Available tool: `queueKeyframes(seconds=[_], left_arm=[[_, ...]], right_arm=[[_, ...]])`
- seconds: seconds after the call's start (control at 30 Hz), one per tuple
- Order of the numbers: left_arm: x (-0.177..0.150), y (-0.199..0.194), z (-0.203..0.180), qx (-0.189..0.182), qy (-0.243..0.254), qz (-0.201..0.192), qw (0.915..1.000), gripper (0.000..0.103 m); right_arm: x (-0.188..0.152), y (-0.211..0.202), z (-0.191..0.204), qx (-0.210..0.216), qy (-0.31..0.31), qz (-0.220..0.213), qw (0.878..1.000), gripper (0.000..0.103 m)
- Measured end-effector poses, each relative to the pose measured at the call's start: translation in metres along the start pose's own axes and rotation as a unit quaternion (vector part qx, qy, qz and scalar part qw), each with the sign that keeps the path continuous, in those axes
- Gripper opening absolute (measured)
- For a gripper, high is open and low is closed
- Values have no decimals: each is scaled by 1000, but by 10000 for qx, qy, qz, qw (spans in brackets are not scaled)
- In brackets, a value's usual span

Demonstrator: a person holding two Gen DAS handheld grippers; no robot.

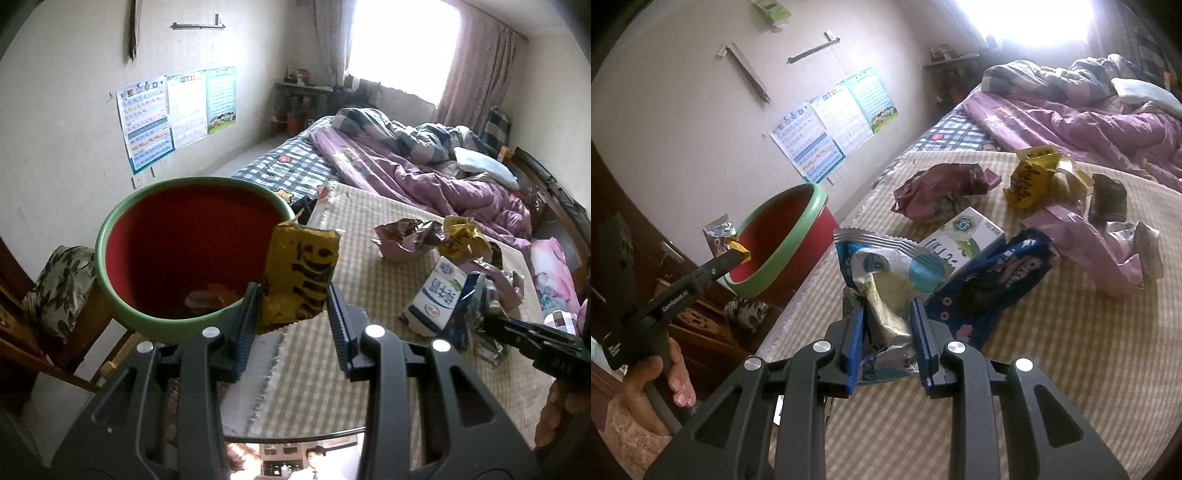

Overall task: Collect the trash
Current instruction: 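Carry the yellow bag with the left tool while the right tool carries the silver wrapper toward the bin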

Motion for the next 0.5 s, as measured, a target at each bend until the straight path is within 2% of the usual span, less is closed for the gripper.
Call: queueKeyframes(seconds=[0.5], left_arm=[[4,5,14,-74,-31,39,10000,36]], right_arm=[[2,15,19,22,-12,120,9999,25]])
Point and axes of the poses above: each gripper's, at about its wrist camera, not at the fingertips, and y roughly the way its jaws point, z to its left, x to its top, the point moved 9 cm from there along y, roughly the way its jaws point, and after that the axes turned 15 degrees about -x, right-handed, at the moved point
